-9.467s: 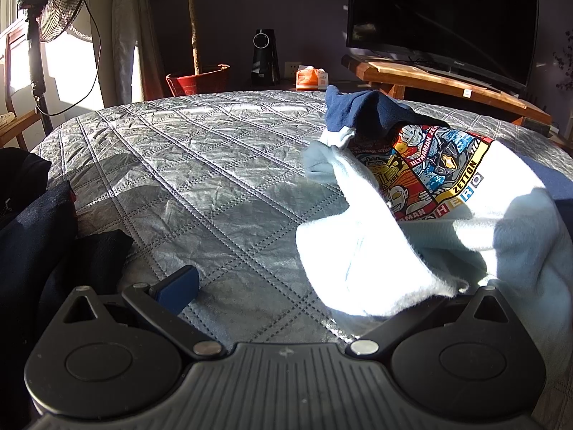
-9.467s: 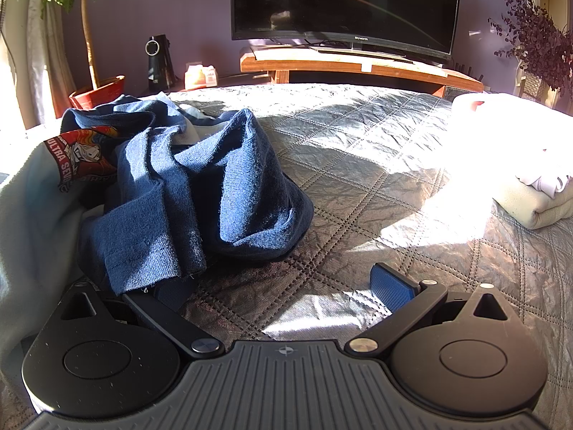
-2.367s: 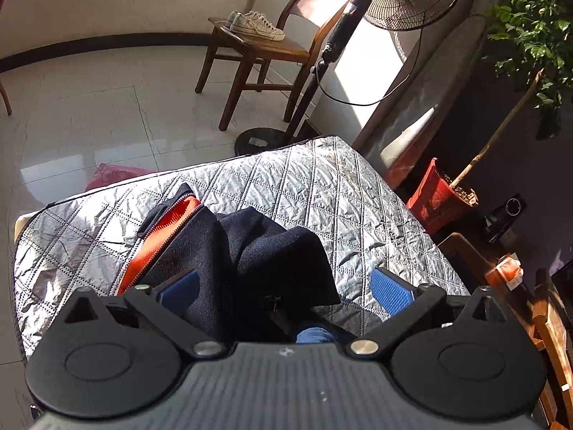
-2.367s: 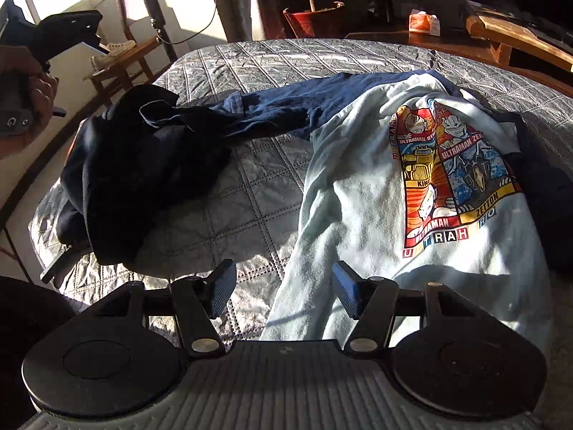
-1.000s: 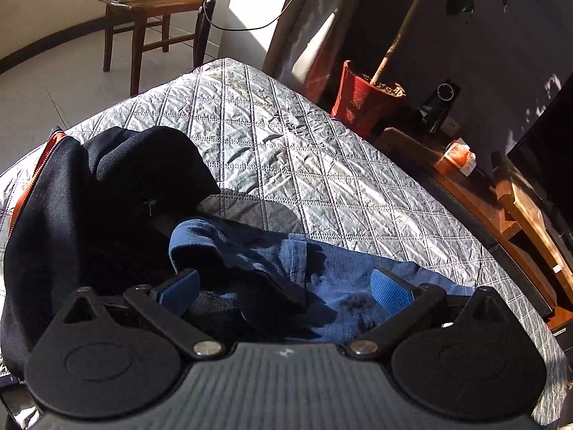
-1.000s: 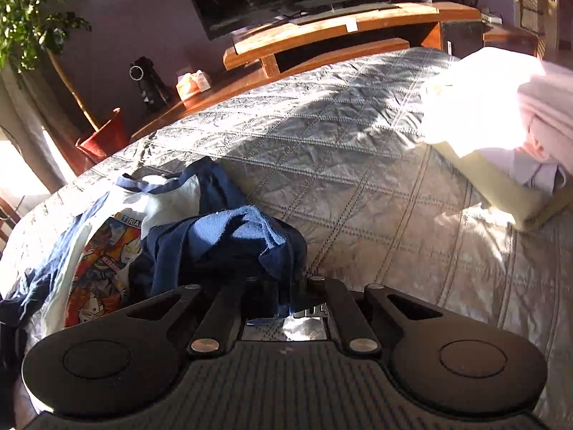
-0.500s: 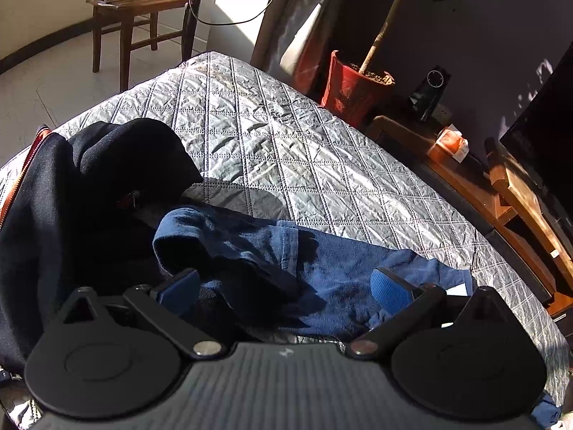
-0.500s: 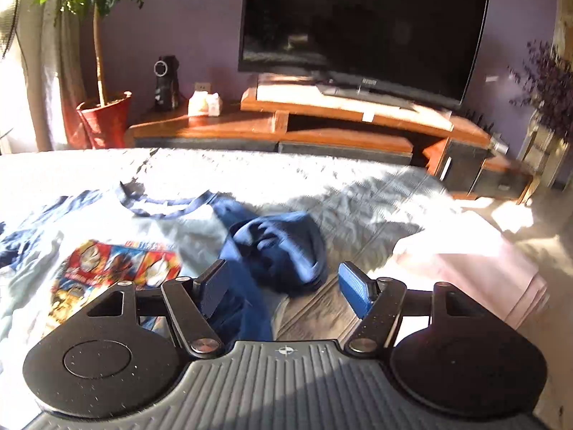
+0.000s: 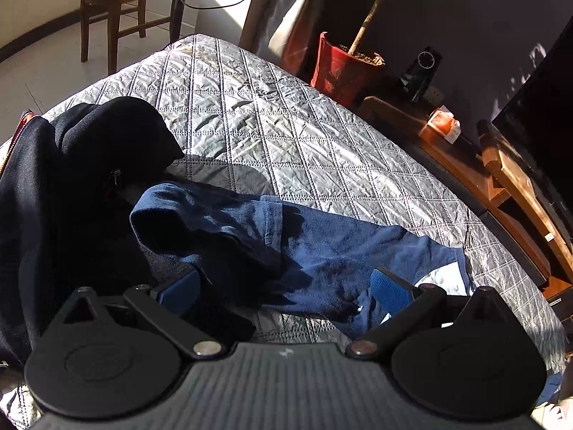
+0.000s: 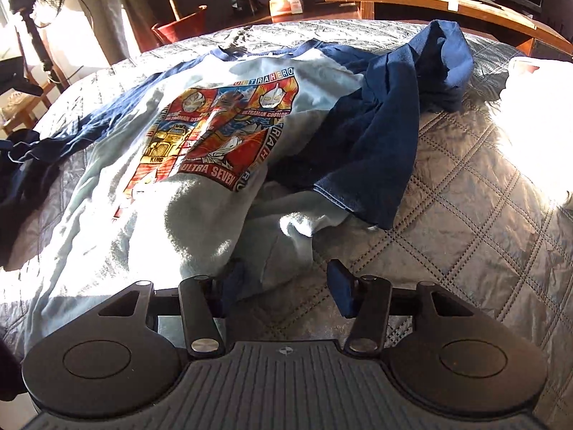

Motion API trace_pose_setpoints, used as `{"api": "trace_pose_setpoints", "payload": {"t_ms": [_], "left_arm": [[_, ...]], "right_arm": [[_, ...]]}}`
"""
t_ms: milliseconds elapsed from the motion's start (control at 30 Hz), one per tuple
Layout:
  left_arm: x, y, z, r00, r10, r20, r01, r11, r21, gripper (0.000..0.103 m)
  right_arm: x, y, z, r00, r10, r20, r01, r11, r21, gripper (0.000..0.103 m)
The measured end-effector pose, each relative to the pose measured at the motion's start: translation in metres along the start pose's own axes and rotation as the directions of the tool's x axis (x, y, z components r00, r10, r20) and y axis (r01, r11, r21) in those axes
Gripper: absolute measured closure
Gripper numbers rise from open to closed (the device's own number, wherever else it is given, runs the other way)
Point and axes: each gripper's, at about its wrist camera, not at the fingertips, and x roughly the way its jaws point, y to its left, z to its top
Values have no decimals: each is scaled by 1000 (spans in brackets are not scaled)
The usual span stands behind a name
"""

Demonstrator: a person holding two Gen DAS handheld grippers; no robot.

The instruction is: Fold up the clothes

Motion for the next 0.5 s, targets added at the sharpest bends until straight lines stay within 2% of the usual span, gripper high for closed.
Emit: {"api": "trace_pose_setpoints", "payload": {"t_ms": [67, 133, 167, 200, 267, 300, 367, 433, 500], "left_arm": [[1, -2, -2, 1000, -7, -3, 7, 1000, 4, 2], [0, -5, -4, 1000, -12, -4, 12, 1000, 11, 2], [1, -6, -5, 1000, -12, -6, 12, 1000, 14, 2], [1, -8, -6, 1000, -12, -9, 12, 1000, 18, 2], [2, -9, -7, 1000, -12, -15, 12, 1000, 23, 2], [3, -10, -8, 1000, -12, -20, 13, 1000, 24, 2], [4, -10, -8, 1000, -16, -26, 17, 1000, 21, 2], [4, -11, -8, 999, -22, -27, 22, 1000, 20, 2], [4, -12, -9, 999, -23, -28, 24, 999, 24, 2]], "right_arm": [[2, 14, -5, 1000, -14, 20, 15, 998, -62, 52], [3, 14, -5, 999, -10, 43, 12, 998, -58, 58], [3, 10, -3, 999, -3, 52, 5, 999, -32, 84], [3, 7, -2, 998, -1, 55, 2, 1000, -19, 91], [-5, 12, 1, 996, -45, 73, 51, 996, -76, 91], [-13, 18, 2, 992, -88, 93, 102, 983, -150, 91], [-31, 36, 2, 965, -211, 156, 252, 909, -331, 91], [-46, 51, 1, 922, -306, 238, 385, 797, -465, 90], [-58, 56, 1, 873, -377, 309, 487, 717, -500, 87]]}}
